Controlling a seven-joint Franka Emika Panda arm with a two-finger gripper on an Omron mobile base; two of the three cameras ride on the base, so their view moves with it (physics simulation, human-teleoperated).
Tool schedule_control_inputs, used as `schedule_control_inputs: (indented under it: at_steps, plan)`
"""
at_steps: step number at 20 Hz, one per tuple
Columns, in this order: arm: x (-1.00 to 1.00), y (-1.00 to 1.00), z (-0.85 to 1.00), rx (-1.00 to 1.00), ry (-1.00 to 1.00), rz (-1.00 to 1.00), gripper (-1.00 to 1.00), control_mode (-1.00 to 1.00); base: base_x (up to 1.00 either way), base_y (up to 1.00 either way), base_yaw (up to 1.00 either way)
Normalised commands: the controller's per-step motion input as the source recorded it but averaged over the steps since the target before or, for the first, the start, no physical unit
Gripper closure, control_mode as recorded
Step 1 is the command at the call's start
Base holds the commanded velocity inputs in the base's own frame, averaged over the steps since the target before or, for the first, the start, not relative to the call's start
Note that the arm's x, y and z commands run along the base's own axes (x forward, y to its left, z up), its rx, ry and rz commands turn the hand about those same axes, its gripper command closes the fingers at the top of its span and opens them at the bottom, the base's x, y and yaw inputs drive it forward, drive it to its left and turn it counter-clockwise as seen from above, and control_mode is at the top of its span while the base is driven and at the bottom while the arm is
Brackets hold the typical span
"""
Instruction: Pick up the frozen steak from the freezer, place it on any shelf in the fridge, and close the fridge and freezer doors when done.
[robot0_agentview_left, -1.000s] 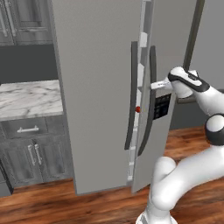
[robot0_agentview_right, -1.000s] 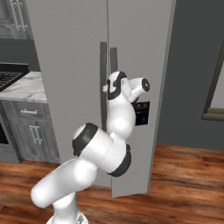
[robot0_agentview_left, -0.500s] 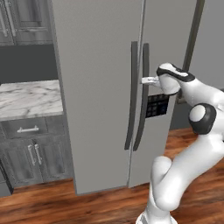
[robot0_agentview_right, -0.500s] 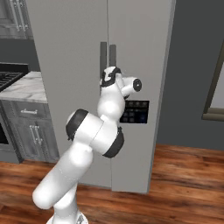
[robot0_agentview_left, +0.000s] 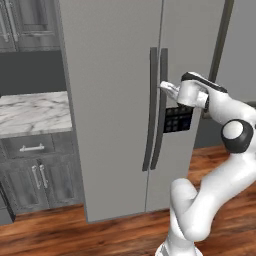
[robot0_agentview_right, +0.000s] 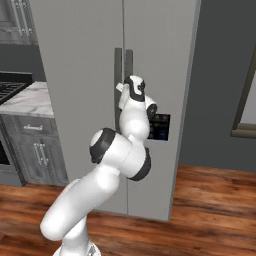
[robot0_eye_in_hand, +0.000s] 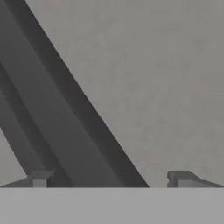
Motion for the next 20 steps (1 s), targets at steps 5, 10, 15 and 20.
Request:
schedule_control_inputs:
  at_steps: [5,10,15,20]
  plan:
    - [0.6,0.2,0.0,0.39,-0.07,-0.18,-1.0,-1.0,0.0,0.0,0.0]
    - [0.8,0.02,0.04,0.43,-0.02,-0.12,-1.0,-1.0,0.0,0.0,0.0]
    - [1.0,-0.07,0.21,0.11,0.03,-0.06,-1.0,-1.0,0.0,0.0,0.0]
    - [0.9,-0.07,0.02,0.01,0.19,-0.01,-1.0,-1.0,0.0,0.0,0.0]
